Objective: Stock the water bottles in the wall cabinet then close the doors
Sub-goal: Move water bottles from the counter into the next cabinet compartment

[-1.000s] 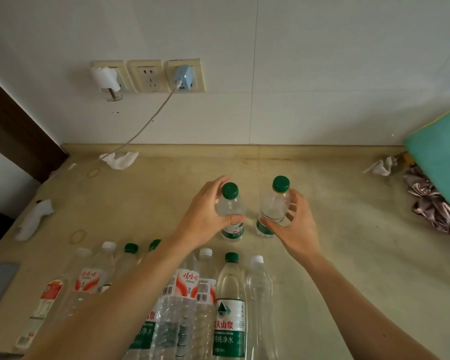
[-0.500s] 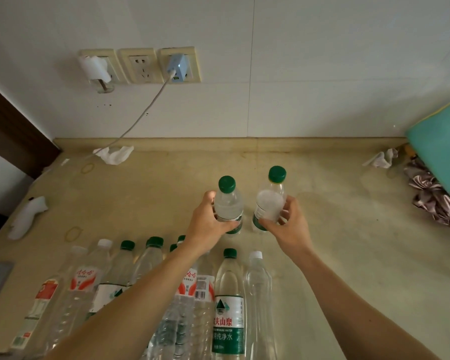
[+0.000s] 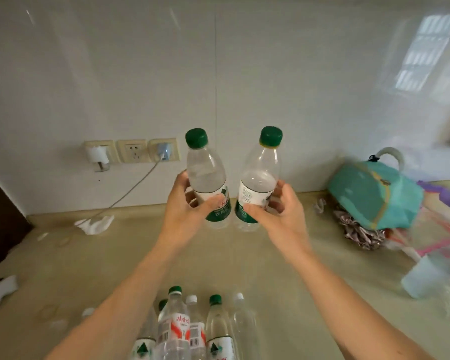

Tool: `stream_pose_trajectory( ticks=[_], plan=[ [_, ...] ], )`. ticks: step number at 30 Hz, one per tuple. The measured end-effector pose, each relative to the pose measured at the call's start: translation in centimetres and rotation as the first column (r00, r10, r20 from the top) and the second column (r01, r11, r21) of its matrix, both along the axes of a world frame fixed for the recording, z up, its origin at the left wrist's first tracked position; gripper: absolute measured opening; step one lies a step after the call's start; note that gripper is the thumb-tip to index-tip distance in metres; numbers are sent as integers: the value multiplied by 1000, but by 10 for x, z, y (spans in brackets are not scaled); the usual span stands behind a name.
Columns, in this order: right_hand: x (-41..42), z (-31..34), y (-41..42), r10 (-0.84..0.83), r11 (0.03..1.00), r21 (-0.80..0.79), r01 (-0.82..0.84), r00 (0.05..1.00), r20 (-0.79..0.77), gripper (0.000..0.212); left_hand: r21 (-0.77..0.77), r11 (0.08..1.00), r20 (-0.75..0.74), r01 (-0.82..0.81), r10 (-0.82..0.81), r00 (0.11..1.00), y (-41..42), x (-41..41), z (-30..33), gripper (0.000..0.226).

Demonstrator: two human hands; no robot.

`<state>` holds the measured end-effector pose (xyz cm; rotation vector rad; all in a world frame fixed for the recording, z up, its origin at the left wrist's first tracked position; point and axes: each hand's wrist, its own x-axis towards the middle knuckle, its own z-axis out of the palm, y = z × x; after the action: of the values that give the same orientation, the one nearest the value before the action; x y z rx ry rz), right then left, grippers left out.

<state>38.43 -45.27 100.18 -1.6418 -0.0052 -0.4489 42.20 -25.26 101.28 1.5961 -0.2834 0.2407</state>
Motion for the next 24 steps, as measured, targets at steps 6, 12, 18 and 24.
stream_pose_trajectory(
  ticks=[6, 12, 18, 24],
  plan=[
    [-23, 131, -13, 26, 999, -48, -16, 975, 219, 65, 6, 999, 289, 38, -38, 957, -11, -27, 136, 65],
    [-34, 269, -21, 52, 999, -12, -52, 896, 442, 59, -28, 997, 518, 68, -44, 854, -12, -44, 263, 41],
    [-14, 371, -37, 9, 1000, -27, 6, 853, 523, 46, -65, 998, 577, 27, 15, 816, -20, -32, 363, 24],
    [37, 393, -51, -25, 992, -100, 79, 893, 449, 35, 35, 972, 480, -232, 187, 857, -35, 16, 400, 28]
  ],
)
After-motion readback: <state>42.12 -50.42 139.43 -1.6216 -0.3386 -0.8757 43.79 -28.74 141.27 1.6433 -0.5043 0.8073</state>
